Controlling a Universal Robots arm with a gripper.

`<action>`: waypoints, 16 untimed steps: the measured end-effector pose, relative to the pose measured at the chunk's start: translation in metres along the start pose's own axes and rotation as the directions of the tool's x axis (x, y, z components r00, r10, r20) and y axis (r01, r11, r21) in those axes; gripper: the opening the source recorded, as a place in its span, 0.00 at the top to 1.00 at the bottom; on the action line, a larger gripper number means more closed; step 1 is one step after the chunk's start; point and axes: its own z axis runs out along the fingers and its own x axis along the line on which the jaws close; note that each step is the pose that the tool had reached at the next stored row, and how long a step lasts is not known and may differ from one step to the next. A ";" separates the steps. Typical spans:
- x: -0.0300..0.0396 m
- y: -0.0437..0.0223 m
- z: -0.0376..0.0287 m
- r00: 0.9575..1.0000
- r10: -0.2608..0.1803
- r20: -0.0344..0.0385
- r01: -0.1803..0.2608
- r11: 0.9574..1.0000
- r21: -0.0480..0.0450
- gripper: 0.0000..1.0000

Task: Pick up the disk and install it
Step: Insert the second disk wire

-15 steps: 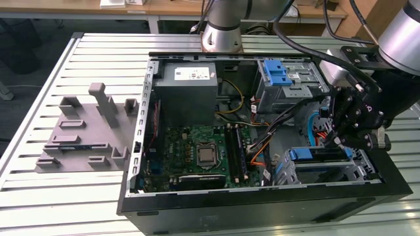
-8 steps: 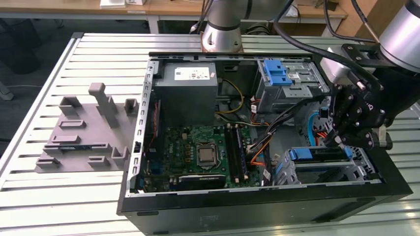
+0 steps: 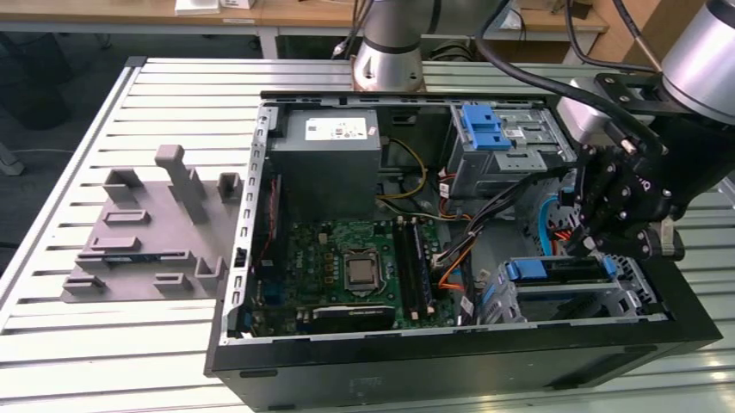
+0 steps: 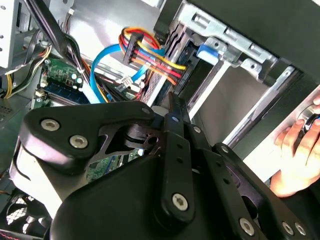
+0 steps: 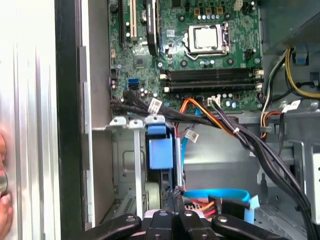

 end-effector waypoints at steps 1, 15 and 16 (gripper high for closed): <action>0.0002 0.0023 0.0002 1.000 0.000 0.000 0.000 1.000 0.000 0.89; 0.0015 0.0229 -0.0016 1.000 0.000 0.000 0.000 1.000 0.000 0.89; 0.0015 0.0235 -0.0018 1.000 0.000 0.000 0.000 1.000 0.000 0.89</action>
